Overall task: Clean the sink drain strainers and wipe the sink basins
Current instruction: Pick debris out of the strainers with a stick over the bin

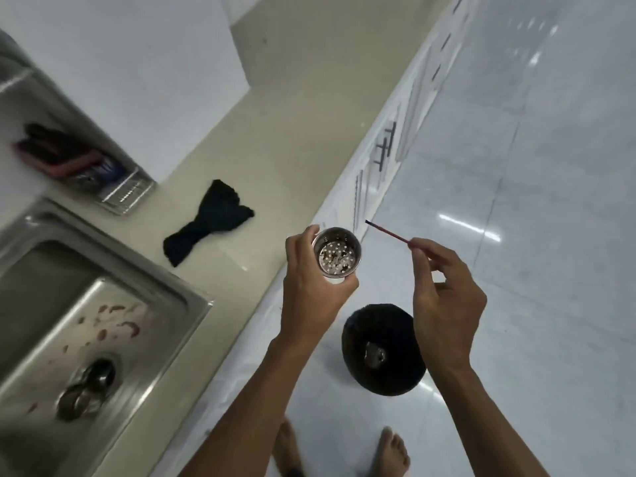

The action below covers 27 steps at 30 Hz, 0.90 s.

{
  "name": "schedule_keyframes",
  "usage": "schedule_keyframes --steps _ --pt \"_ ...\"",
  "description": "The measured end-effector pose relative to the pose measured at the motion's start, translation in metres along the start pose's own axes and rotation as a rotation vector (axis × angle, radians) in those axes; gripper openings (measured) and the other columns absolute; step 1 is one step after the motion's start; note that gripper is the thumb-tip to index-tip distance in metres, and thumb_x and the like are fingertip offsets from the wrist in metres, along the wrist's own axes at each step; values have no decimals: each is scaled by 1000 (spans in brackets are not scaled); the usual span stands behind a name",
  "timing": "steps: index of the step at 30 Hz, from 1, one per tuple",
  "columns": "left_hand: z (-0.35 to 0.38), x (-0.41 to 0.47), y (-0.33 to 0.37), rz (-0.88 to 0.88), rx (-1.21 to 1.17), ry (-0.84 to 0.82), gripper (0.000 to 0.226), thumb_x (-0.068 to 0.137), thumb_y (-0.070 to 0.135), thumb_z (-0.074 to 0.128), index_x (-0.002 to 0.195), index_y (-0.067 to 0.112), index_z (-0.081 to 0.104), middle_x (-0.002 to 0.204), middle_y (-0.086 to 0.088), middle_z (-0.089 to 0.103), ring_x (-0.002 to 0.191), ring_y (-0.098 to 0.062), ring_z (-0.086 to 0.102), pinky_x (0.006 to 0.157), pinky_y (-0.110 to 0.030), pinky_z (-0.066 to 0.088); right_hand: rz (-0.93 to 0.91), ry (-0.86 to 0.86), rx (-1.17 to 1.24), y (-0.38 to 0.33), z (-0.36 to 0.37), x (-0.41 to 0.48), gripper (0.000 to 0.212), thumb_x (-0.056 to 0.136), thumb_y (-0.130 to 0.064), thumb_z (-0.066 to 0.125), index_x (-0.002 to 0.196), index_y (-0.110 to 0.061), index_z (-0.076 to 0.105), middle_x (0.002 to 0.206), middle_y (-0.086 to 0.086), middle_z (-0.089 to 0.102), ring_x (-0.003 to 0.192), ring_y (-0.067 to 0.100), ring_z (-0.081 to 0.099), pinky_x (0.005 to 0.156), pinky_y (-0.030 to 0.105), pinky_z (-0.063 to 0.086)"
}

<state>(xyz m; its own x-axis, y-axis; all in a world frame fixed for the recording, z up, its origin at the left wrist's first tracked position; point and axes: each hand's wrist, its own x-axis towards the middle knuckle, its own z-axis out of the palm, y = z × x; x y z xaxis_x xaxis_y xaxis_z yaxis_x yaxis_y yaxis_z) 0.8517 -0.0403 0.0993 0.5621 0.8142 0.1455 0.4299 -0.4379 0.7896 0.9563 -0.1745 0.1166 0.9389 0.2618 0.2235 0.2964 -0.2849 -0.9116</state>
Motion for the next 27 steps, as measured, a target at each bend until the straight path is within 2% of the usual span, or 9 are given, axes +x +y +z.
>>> schedule_keyframes --steps 4,8,11,15,17,19,21,24,27 --pt "-98 8 -3 -45 22 199 91 68 26 92 146 21 45 135 5 46 119 -6 50 91 -17 42 -133 -123 92 -79 49 -11 19 101 -39 60 114 -34 71 109 -21 71 96 9 68 62 23 52" --pt "-184 -4 -45 -143 74 380 92 67 23 91 147 18 46 134 2 47 118 -9 50 91 -6 34 -227 -293 160 -133 113 -51 19 102 -37 59 115 -32 72 109 -23 70 93 7 68 63 20 52" --pt "-238 -28 -87 -231 128 472 90 69 24 90 147 19 45 132 4 46 116 -4 47 91 3 30 -279 -427 201 -157 161 -95 20 102 -37 59 116 -29 72 106 -16 71 89 9 68 58 21 51" --pt "-297 -66 -152 -373 176 590 90 67 16 92 146 13 48 133 -5 50 122 -15 52 99 -7 36 -331 -625 214 -174 217 -156 26 101 -38 57 119 -25 71 109 -12 72 93 9 67 67 27 58" --pt "-321 -87 -187 -476 204 607 92 67 20 93 147 17 47 134 -3 49 119 -11 51 96 -17 41 -340 -706 209 -178 245 -186 24 101 -34 59 119 -25 72 110 -11 72 97 8 67 78 34 61" --pt "-340 -106 -225 -571 210 608 92 69 25 94 148 19 47 136 -1 48 118 -10 51 95 -20 41 -352 -775 184 -181 271 -213 26 101 -36 58 119 -24 71 112 -10 71 102 8 67 87 35 59" --pt "-352 -120 -259 -661 197 556 94 69 32 95 149 20 46 139 1 47 120 -14 54 100 -29 47 -369 -835 145 -182 293 -234 28 100 -37 56 119 -23 71 112 -10 71 103 8 66 90 25 56" --pt "-355 -129 -305 -713 182 423 93 67 28 95 147 19 49 141 0 43 121 -22 58 103 -42 53 -353 -885 75 -178 323 -257 28 100 -35 59 120 -21 70 112 -7 73 99 3 67 83 5 48" --pt "-344 -122 -340 -708 163 284 86 70 25 95 144 18 52 141 -3 43 121 -25 59 103 -41 54 -339 -892 14 -171 344 -266 26 99 -33 63 121 -22 71 114 -9 73 99 4 68 79 3 48"
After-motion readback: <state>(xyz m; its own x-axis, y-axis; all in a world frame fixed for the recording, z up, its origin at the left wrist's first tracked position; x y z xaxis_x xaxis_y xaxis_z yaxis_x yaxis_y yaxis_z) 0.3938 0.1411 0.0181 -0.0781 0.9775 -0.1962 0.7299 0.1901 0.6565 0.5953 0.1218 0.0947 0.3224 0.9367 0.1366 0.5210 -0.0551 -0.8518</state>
